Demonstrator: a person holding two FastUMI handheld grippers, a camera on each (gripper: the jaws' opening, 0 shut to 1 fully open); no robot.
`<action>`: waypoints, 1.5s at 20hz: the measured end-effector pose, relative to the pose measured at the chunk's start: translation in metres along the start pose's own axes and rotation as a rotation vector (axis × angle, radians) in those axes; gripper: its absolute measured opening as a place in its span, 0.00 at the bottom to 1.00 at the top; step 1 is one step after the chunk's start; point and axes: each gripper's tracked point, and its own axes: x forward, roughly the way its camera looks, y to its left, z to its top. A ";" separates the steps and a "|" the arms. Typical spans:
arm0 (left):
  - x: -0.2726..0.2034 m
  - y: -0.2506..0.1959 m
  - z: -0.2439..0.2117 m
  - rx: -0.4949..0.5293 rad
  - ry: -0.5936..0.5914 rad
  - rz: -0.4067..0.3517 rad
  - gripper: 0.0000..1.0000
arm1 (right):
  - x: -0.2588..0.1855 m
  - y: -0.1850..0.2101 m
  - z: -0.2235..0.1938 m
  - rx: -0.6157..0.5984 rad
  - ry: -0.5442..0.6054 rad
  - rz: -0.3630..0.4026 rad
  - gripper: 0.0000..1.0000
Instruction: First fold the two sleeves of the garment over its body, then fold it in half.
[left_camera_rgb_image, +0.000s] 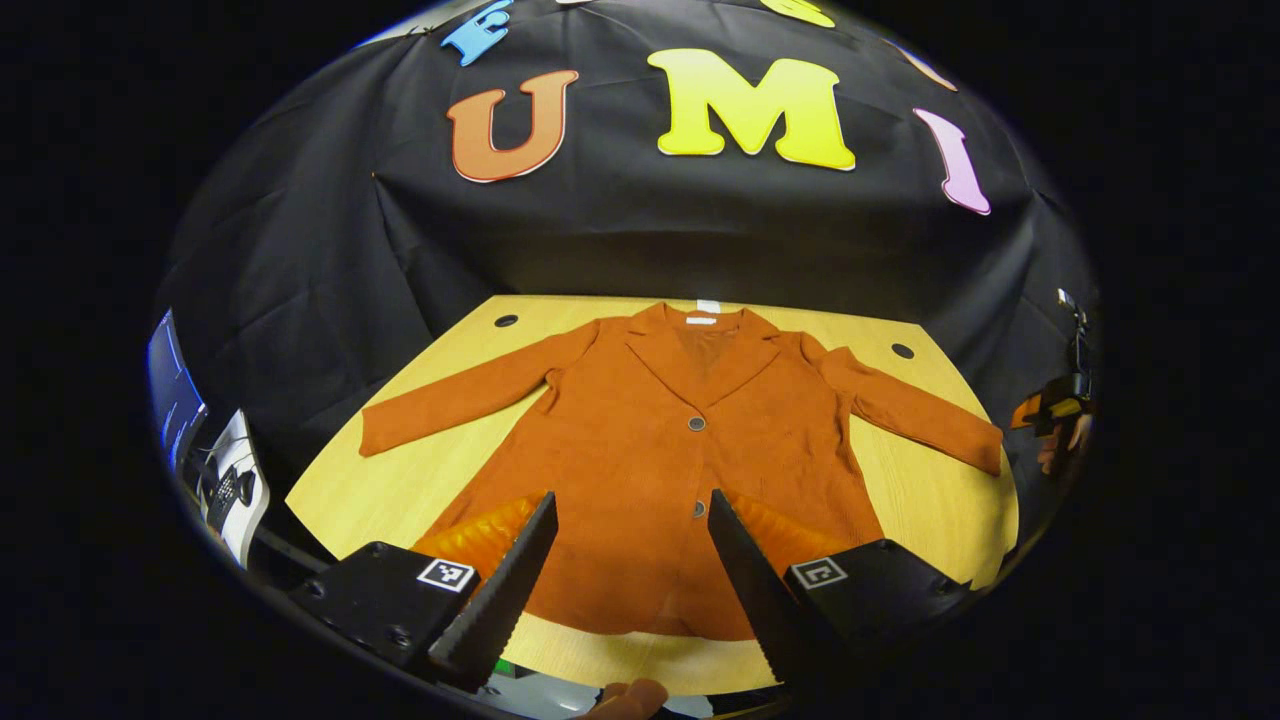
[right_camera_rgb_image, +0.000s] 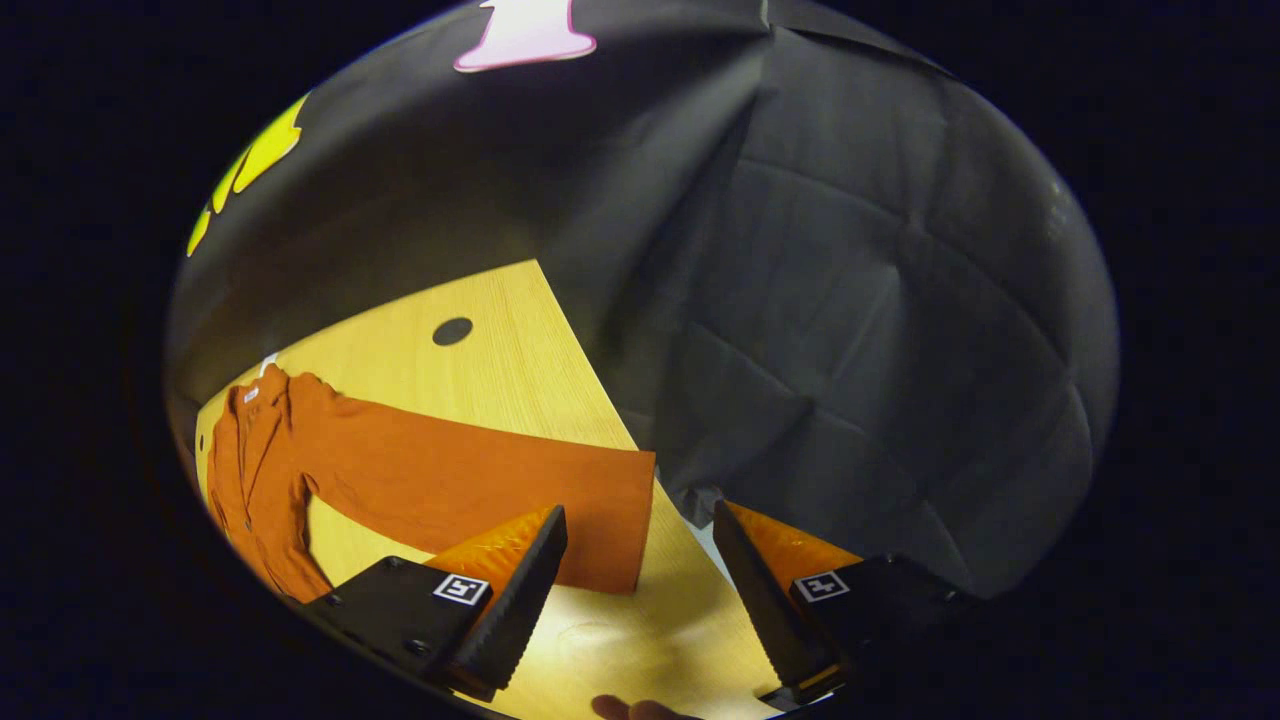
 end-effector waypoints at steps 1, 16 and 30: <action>0.000 0.000 -0.002 0.007 0.003 0.008 0.98 | 0.010 0.003 0.000 0.027 0.048 0.034 0.94; 0.000 0.011 -0.008 -0.151 0.068 0.068 0.98 | 0.050 0.025 -0.031 0.199 0.536 0.176 0.79; 0.006 0.098 0.005 -0.067 0.013 0.116 0.98 | 0.024 0.043 -0.011 0.198 0.509 0.082 0.10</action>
